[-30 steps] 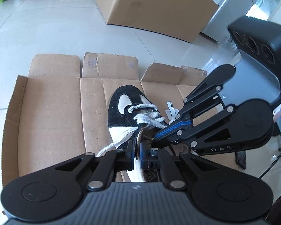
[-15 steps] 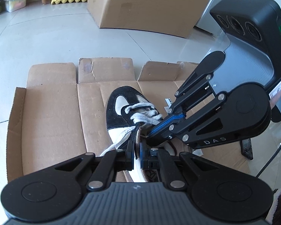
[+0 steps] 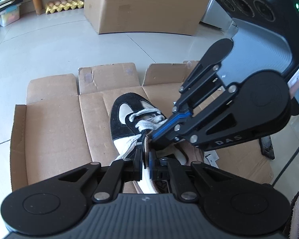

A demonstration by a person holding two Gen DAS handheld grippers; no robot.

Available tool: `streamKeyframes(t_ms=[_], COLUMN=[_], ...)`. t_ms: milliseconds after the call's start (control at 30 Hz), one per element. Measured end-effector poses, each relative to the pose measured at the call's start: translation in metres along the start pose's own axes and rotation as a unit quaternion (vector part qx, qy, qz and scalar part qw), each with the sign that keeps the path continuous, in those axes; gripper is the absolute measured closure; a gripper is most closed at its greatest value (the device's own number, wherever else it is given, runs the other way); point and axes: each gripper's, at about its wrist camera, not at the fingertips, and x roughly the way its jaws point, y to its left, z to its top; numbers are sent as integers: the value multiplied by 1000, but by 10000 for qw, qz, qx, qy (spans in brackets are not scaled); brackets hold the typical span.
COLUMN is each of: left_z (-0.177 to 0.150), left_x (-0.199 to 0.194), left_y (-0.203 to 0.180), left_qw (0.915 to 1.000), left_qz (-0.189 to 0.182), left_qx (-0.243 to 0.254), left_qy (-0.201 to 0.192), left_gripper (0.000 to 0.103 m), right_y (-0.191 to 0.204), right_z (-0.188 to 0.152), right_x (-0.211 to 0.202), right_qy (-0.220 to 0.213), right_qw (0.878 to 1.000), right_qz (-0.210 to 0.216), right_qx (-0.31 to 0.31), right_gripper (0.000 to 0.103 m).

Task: Lace up shoes with both hands

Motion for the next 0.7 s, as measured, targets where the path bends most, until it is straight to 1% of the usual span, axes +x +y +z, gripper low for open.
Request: streamKeyframes(t_ms=[33,133,167,233,267,333,367,433,500,533,567,633,700], left_z=[1,5,6,5,2,-4,-8,-15,-20,-21,-24,-23,-22], left_x=[0,-7,-10,-11,-9,-3,1,8,16,19,25,25,27], left_y=[2,19,29,44,54,69,76,85,94,95,98,102,102], left_qw=[10000,9967,9926,9832,9743,9524,9401,9175,8964,8906,8796,8703,8649], left_qz=[-24,-369,-526,-741,-881,-1126,-1225,-1343,-1460,-1498,-1588,-1686,-1734], left_qx=[-61,-715,-1088,-1664,-2068,-2830,-3179,-3741,-4183,-4293,-4483,-4627,-4709], left_qy=[24,88,102,103,108,118,121,107,112,114,131,113,66], left_gripper=[95,90,88,85,85,85,85,85,85,86,88,99,102], right_y=[0,0,-1,-3,-3,-3,-2,-2,-3,-3,-2,-2,-3], right_z=[1,1,0,-1,-1,0,0,0,1,1,1,1,0], right_x=[1,1,1,1,1,1,1,1,1,1,0,1,1], right_qy=[-8,-15,-17,-22,-25,-22,-20,-10,-5,-5,-5,2,3], right_qw=[10000,10000,10000,10000,10000,10000,10000,10000,10000,10000,10000,10000,10000], right_qz=[-4,7,17,32,28,11,3,2,8,9,7,4,6], right_qx=[-30,-66,-51,-23,-18,-33,-42,-51,-46,-46,-47,-48,-36], right_gripper=[101,101,101,101,101,100,100,100,100,100,100,100,100])
